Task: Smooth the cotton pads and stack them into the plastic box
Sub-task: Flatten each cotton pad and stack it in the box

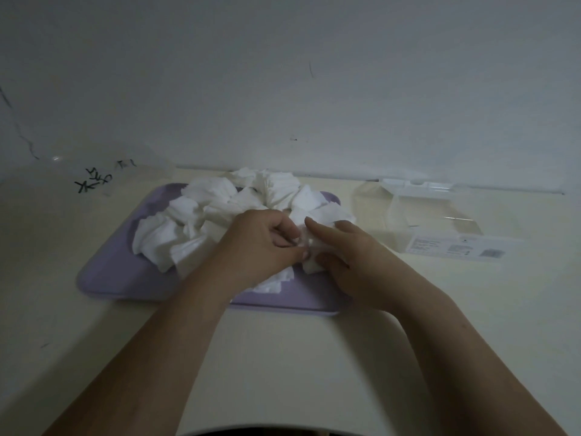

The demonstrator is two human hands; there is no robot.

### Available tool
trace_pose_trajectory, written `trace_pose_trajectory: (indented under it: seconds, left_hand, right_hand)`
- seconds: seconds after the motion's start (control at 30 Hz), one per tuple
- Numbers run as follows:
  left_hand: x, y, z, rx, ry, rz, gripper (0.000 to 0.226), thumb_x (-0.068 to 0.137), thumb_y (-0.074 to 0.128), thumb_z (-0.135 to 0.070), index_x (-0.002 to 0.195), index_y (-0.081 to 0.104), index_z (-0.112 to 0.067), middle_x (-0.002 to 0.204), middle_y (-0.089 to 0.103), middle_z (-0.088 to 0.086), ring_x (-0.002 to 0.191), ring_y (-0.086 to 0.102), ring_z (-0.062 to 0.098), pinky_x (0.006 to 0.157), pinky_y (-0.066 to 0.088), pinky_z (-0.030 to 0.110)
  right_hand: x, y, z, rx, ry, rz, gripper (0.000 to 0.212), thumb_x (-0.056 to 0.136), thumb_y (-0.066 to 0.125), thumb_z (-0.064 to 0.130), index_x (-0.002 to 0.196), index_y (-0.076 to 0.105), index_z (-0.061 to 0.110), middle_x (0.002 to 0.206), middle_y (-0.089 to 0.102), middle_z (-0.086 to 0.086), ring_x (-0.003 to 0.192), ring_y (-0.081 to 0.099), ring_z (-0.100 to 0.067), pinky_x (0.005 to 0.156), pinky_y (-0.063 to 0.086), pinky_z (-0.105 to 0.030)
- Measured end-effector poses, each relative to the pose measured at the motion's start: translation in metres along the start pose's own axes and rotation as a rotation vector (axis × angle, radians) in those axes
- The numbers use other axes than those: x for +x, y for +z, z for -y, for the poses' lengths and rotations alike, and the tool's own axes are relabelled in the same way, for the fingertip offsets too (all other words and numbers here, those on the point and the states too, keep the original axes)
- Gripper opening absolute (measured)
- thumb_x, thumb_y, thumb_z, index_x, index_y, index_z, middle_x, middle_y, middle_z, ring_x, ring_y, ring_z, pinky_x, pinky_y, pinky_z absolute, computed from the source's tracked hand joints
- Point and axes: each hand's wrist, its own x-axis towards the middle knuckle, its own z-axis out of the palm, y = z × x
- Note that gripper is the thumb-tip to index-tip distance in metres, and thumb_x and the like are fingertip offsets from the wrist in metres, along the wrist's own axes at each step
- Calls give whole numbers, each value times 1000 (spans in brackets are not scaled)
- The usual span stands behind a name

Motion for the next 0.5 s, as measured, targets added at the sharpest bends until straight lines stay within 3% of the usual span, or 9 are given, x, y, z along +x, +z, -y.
trace_pose_trajectory:
  seconds: [0.07, 0.13, 0.2, 0.3, 0.4, 0.5]
  left_hand:
    - [0, 1, 1, 29, 3, 11, 23, 73, 93, -12, 86, 76, -17, 70, 78, -1, 68, 74, 5, 63, 53, 15]
    - [1, 2, 3, 47, 12, 3, 21, 73, 93, -12, 83, 76, -19, 73, 79, -2, 73, 76, 9, 71, 57, 19]
    - [2, 2, 6, 59, 31, -20, 19, 73, 92, -14, 79, 76, -22, 81, 80, -3, 76, 76, 10, 76, 60, 25]
    - [3, 3, 8, 74, 84, -17, 14, 77, 89, -15, 76, 77, -22, 86, 79, -8, 79, 76, 10, 83, 63, 37]
    - [3, 4, 8, 85, 102, -21, 12, 82, 84, -13, 77, 77, -21, 81, 79, -8, 76, 76, 10, 81, 63, 37]
    - [4, 3, 10, 112, 108, -36, 13, 84, 79, -11, 78, 77, -22, 73, 77, -7, 72, 74, 11, 76, 62, 35]
  right_hand:
    - [0, -5, 4, 73, 29, -76, 53, 96, 68, 10, 146, 58, 27, 142, 58, -1, 126, 56, -18, 97, 32, -6]
    - [-1, -11, 7, 119, 61, -143, 45, 91, 73, 11, 131, 69, 30, 129, 66, 4, 115, 61, -14, 93, 40, -13]
    - [-1, -13, 8, 163, 125, -156, 32, 88, 76, 14, 112, 74, 35, 103, 72, 6, 94, 66, -15, 83, 51, -24]
    - [0, -12, 3, 259, 185, -172, 16, 87, 79, 20, 94, 76, 34, 81, 72, 6, 72, 67, -16, 68, 53, -27]
    - [2, -12, 2, 379, 187, -206, 15, 87, 81, 19, 86, 76, 32, 83, 74, 5, 72, 70, -20, 67, 54, -28]
    - [2, -12, 6, 483, 181, -228, 20, 86, 82, 12, 81, 76, 30, 96, 77, -2, 82, 73, -36, 75, 59, -44]
